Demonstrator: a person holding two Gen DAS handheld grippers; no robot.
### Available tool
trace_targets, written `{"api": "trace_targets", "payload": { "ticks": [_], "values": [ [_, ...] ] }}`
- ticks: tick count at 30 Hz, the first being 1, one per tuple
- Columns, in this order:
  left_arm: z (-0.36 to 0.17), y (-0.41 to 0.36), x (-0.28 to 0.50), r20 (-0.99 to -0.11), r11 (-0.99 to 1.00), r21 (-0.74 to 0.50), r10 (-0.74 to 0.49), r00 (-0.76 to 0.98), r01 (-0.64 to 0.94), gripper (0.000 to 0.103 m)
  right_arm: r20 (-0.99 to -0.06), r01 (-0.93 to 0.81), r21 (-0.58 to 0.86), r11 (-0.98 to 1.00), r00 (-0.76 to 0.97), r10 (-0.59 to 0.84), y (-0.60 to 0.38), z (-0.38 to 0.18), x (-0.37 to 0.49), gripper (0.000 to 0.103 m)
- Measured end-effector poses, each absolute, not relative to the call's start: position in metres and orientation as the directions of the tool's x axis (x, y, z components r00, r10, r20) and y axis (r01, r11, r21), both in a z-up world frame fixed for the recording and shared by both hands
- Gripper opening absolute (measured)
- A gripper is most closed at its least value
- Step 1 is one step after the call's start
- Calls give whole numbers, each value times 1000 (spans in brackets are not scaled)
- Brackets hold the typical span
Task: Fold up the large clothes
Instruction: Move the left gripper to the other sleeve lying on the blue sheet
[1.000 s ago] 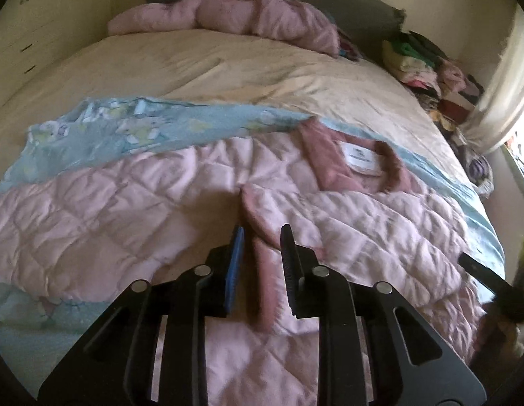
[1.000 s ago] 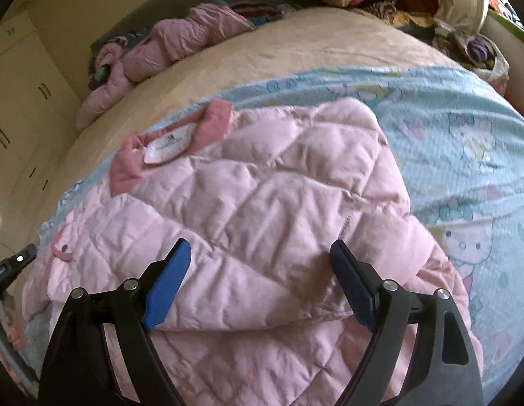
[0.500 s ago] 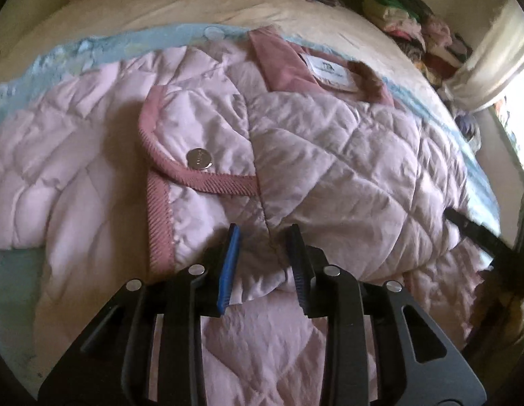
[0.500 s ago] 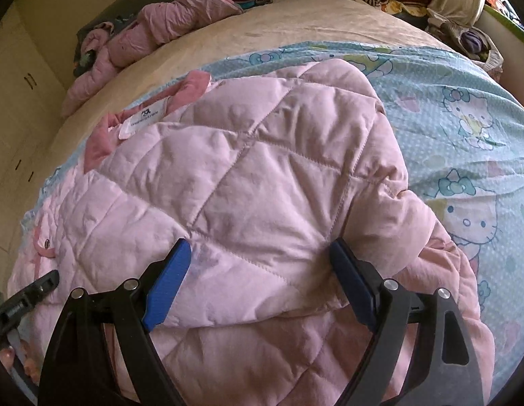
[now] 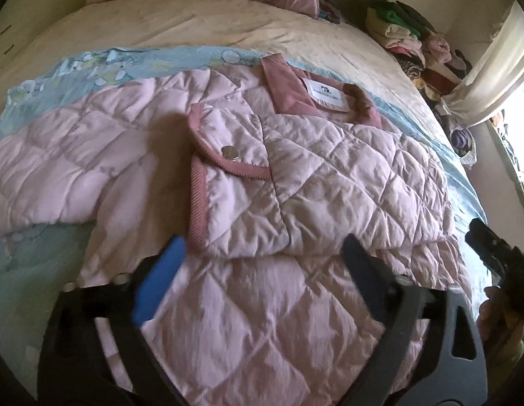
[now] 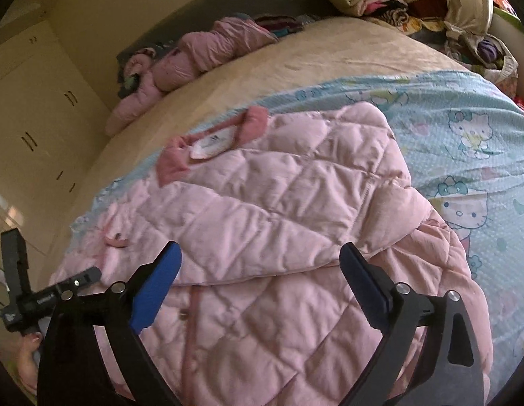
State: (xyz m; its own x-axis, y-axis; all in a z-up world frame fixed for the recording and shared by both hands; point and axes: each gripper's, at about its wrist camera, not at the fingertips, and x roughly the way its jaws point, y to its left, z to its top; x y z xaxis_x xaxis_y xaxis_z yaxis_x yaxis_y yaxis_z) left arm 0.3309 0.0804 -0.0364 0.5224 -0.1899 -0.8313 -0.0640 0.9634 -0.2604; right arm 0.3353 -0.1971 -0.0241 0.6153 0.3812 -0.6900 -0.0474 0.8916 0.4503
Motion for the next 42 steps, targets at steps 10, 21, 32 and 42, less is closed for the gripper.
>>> {"api": "trace_targets", "payload": {
  "ticks": [10, 21, 32, 42],
  "values": [
    [-5, 104, 293, -806, 965, -245, -151, 572, -89, 94, -637, -104, 460, 882, 653, 409, -172, 19, 312, 98],
    [14, 145, 259, -777, 953, -272, -135, 614, -134, 94, -594, -185, 441, 878, 673, 440, -131, 57, 286, 98],
    [25, 193, 234, -752, 939, -278, -83, 654, -201, 94, -566, -250, 384, 889, 697, 441, -87, 83, 268, 98],
    [23, 252, 217, -743, 901, -318, -44, 668, -295, 94, -554, -367, 332, 869, 670, 495, -19, 99, 266, 98]
  ]
}}
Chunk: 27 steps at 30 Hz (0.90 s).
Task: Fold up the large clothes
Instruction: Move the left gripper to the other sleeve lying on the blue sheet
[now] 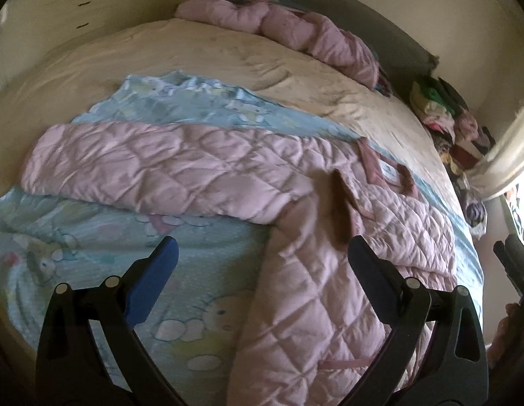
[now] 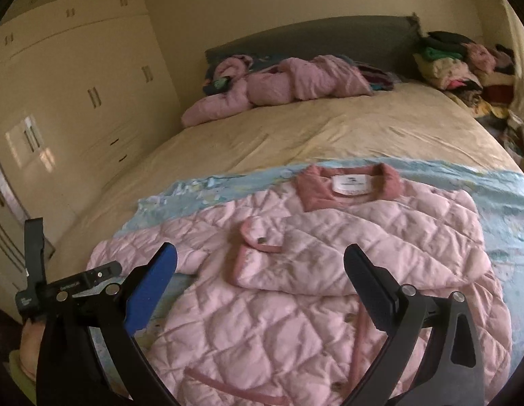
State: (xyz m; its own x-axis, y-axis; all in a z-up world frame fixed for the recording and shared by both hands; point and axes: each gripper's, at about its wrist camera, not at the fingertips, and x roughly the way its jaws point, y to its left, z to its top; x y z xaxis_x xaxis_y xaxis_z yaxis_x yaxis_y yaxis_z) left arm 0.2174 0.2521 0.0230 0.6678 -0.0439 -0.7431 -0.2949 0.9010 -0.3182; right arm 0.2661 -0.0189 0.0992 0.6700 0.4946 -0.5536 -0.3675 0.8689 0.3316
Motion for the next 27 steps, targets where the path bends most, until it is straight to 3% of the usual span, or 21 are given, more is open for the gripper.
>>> {"api": "trace_targets", "payload": {
  "ticks": [27],
  "values": [
    [-38, 392, 186, -787, 749, -377, 51, 615, -545, 94, -594, -569, 355, 742, 475, 649, 147, 78, 279, 98]
  ]
}}
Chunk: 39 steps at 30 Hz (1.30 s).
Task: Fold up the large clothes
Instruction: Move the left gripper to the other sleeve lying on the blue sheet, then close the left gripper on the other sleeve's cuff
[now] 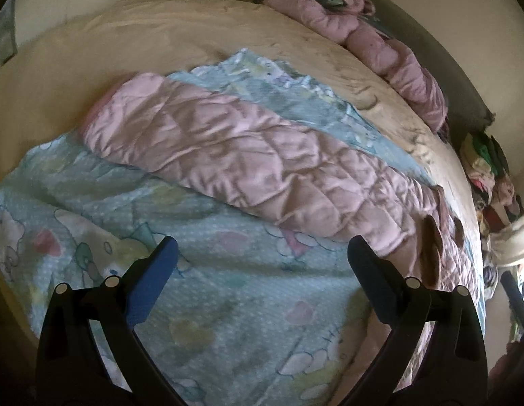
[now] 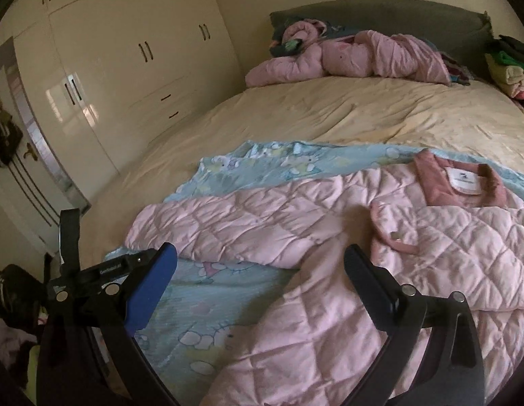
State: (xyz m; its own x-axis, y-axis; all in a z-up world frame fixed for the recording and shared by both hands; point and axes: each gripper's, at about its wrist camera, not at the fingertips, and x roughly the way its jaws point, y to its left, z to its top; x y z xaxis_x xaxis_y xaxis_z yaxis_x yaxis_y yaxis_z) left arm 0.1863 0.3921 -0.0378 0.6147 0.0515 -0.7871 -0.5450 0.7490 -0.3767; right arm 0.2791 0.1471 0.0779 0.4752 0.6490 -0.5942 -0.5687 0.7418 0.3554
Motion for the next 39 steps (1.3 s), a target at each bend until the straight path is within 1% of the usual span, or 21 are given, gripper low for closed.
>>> {"api": "trace_targets", "payload": {
  "ticks": [12, 19, 26, 27, 28, 29, 30, 31, 32, 34, 39],
  "values": [
    [-78, 440, 187, -798, 639, -445, 36, 602, -628, 94, -636, -611, 367, 701, 386, 669, 186, 54, 274, 98],
    [-102, 467, 197, -786, 560, -506, 13, 618, -656, 94, -655, -588, 396, 706, 358, 666, 184, 38, 279, 98],
    [-107, 492, 212, -772, 497, -532, 49, 634, -686, 93, -671, -552, 408, 727, 359, 649, 165, 26, 286, 98],
    [-105, 495, 213, -774, 490, -521, 75, 629, -699, 79, -676, -545, 406, 734, 362, 642, 160, 24, 287, 98],
    [-103, 496, 216, -779, 490, -504, 97, 619, -711, 58, -679, -539, 405, 739, 364, 638, 156, 22, 288, 98],
    [-100, 496, 218, -787, 494, -487, 110, 608, -720, 52, -683, -531, 407, 743, 363, 633, 152, 21, 289, 98],
    [-96, 495, 220, -778, 506, -490, 113, 618, -710, 39, -686, -522, 411, 748, 363, 630, 149, 20, 290, 98],
    [-91, 494, 220, -770, 522, -484, 128, 625, -703, 30, -688, -513, 419, 749, 359, 631, 145, 19, 290, 98],
    [-81, 490, 218, -750, 545, -483, 147, 645, -685, 29, -685, -509, 429, 746, 355, 636, 140, 19, 291, 98],
    [-67, 484, 214, -718, 562, -502, 152, 679, -657, 22, -682, -503, 428, 751, 366, 633, 132, 20, 290, 98],
    [-16, 465, 200, -633, 602, -530, 189, 751, -598, 20, -662, -486, 445, 752, 386, 642, 109, 29, 290, 98]
  ]
}}
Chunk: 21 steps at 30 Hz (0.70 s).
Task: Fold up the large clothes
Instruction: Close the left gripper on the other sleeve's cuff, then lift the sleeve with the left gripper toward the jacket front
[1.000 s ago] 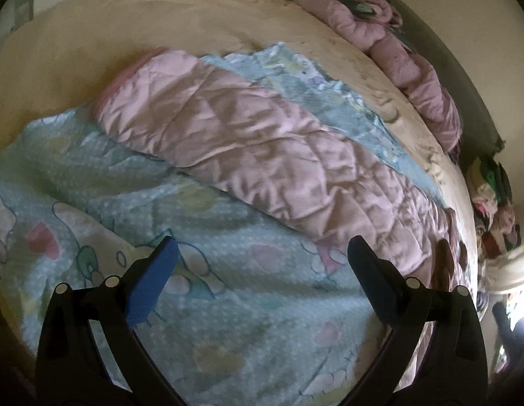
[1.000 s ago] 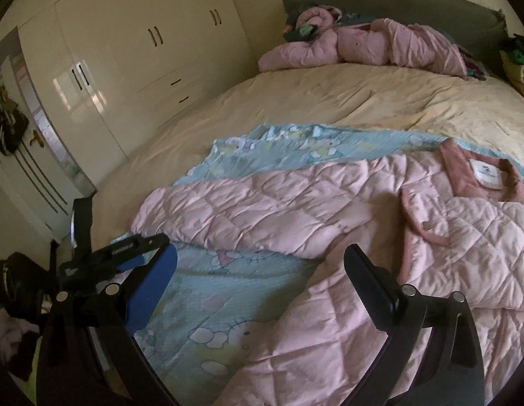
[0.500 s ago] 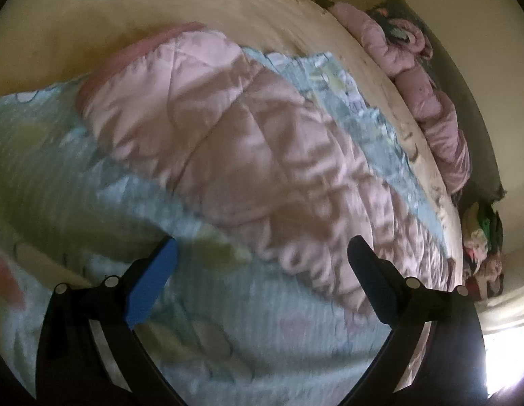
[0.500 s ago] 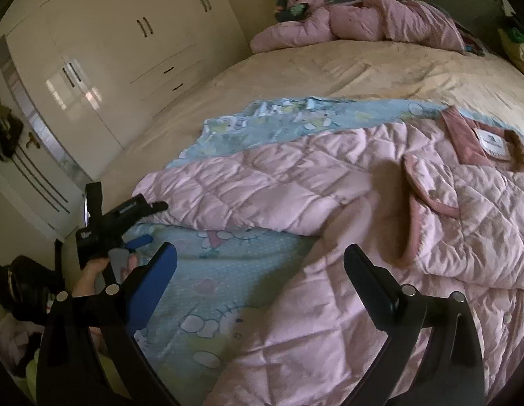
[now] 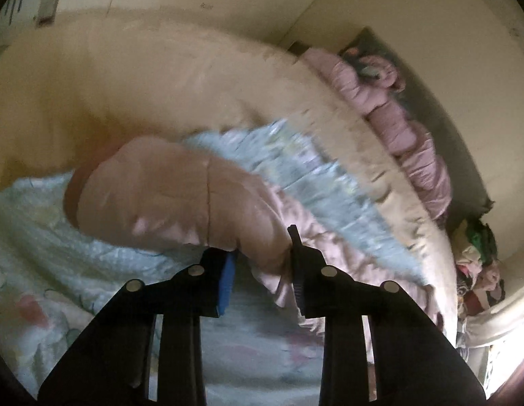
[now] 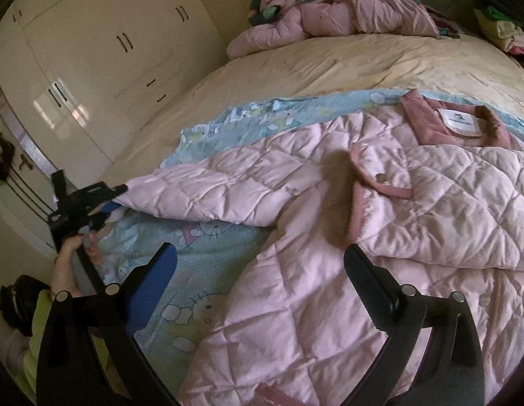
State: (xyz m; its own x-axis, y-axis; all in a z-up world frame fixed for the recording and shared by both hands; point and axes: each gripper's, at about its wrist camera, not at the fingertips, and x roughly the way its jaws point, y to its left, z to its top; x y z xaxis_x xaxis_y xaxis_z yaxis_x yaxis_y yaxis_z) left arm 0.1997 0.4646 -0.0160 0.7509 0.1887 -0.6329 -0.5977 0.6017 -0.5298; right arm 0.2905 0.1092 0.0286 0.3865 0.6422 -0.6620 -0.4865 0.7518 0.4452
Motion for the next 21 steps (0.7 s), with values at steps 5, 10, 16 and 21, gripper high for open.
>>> {"api": "trace_targets", "payload": {
  "ticks": [5, 10, 16, 21],
  "values": [
    [29, 433, 192, -561, 672, -508, 218, 799, -540, 20, -634, -471, 460, 752, 418, 650, 79, 39, 286, 98],
    [67, 398, 186, -505, 714, -498, 222, 834, -492, 18, -593, -436, 487, 757, 472, 653, 36, 51, 283, 98],
    [106, 351, 188, -448, 771, -476, 202, 871, -423, 15, -553, -393, 514, 762, 527, 645, -15, 60, 277, 98],
    [125, 317, 190, -418, 809, -448, 188, 889, -382, 13, -532, -357, 533, 767, 563, 632, -52, 60, 270, 98]
  ]
}}
